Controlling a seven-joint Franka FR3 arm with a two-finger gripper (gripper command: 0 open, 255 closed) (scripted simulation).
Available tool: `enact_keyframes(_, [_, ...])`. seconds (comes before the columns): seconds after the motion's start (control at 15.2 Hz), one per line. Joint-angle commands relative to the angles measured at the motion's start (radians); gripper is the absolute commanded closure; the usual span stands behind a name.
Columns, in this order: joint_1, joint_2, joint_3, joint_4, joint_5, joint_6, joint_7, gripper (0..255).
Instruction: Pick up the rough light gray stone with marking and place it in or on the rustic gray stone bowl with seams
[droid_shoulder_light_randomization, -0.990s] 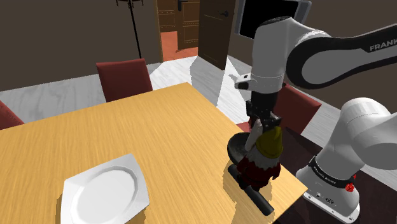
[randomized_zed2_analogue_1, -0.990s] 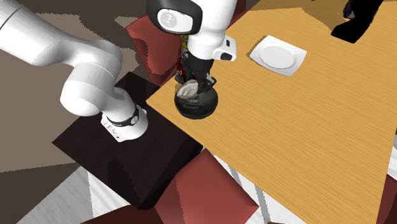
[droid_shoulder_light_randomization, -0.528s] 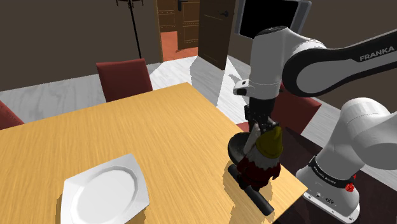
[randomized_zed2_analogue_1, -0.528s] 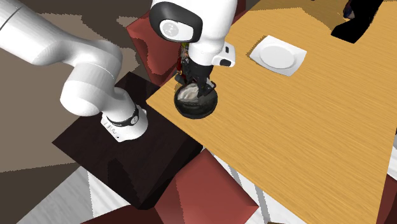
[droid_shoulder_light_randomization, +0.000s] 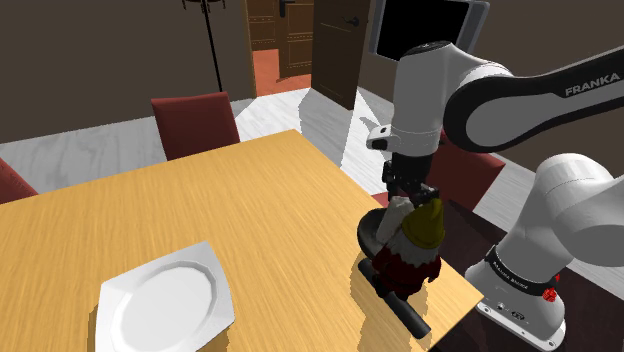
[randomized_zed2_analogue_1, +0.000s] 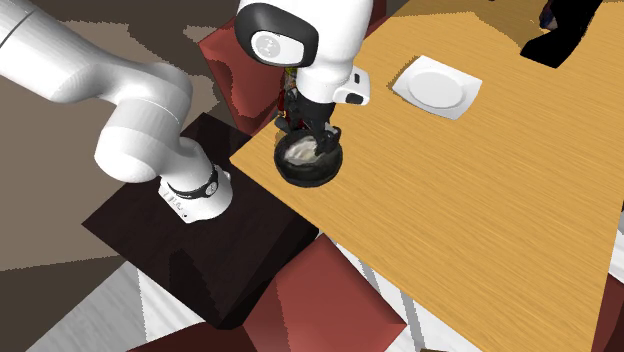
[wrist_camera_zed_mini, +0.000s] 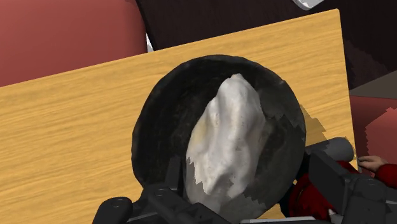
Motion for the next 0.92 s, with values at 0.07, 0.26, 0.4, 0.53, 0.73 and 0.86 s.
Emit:
enact_keyframes(0.07, [0.000,0.000,0.000,0.000,0.000,0.000,0.000,0])
enact_keyframes(0.26, [-0.008,-0.019,-0.012,0.090,-0.014,-0.109,0.002,0])
enact_keyframes(0.4, [-0.009,-0.021,-0.015,0.115,-0.017,-0.136,0.003,0])
enact_keyframes(0.53, [-0.009,-0.021,-0.015,0.115,-0.017,-0.136,0.003,0])
enact_keyframes(0.73, [-0.009,-0.021,-0.015,0.115,-0.017,-0.136,0.003,0])
enact_keyframes(0.86, [-0.009,-0.021,-0.015,0.115,-0.017,-0.136,0.003,0])
